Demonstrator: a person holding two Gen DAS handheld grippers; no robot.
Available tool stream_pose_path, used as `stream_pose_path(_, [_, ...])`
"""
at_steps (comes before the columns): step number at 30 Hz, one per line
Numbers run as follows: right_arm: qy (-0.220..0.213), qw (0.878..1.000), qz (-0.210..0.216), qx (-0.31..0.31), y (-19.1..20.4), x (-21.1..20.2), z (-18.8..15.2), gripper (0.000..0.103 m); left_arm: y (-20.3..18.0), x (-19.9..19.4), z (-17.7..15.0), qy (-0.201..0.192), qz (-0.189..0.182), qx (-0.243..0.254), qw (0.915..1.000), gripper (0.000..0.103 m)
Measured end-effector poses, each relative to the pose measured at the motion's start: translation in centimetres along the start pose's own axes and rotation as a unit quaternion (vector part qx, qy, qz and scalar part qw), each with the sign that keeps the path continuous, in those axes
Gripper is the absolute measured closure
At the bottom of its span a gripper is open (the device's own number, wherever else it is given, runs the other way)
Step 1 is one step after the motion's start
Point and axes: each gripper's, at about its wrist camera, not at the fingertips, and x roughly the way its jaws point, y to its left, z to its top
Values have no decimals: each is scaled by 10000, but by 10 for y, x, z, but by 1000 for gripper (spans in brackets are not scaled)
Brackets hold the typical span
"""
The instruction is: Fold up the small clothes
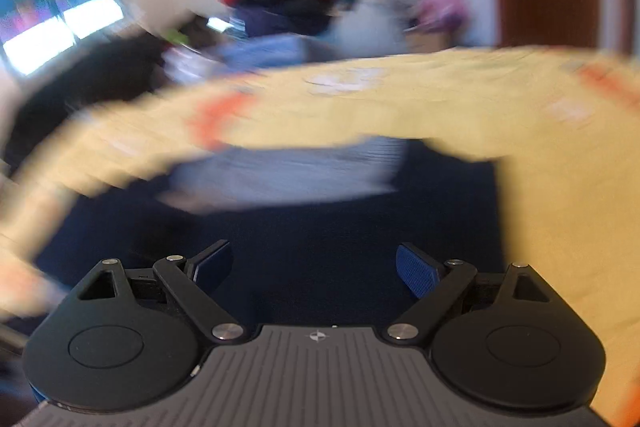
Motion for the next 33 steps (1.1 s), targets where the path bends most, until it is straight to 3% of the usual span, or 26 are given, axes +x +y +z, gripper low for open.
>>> stream_pose_path(3, [475, 9982, 365, 32, 31, 24, 7, 16, 3, -1, 0, -42, -6, -68, 10000, 18])
stream_pose_path(6, [975, 9943, 308, 307, 41, 59, 10, 21, 6, -2, 0, -81, 38, -177, 9998, 18])
stream_pose_path(10, [814, 9936, 215, 760, 41, 72, 11, 24, 7, -5, -1, -144, 14, -243, 9996, 18])
stream_pose_path(11, [788, 9935, 291, 769, 41, 72, 12, 42, 7, -5, -1, -148, 2, -249, 9996, 18])
stream_pose_path(13, [977, 9918, 419, 704, 42, 77, 15, 68, 7, -5, -1, -151, -29, -264, 9995, 18])
stream_pose_path(18, [1072, 9911, 481, 624, 47, 83, 13, 68, 9, -5, 0, -161, -43, -301, 9994, 18])
stream_pose_path(20, [1044, 9903, 614, 682, 47, 83, 12, 80, 9, -5, 0, -163, -29, -307, 9994, 17])
stream_pose_path(26, [641, 9948, 710, 353, 51, 63, 21, 85, 9, -5, -1, -152, -9, -301, 9994, 17])
stream_pose_path(33, [410, 9990, 188, -66, 17, 37, 38, 85, 9, -5, 0, -147, 1, -296, 9995, 17])
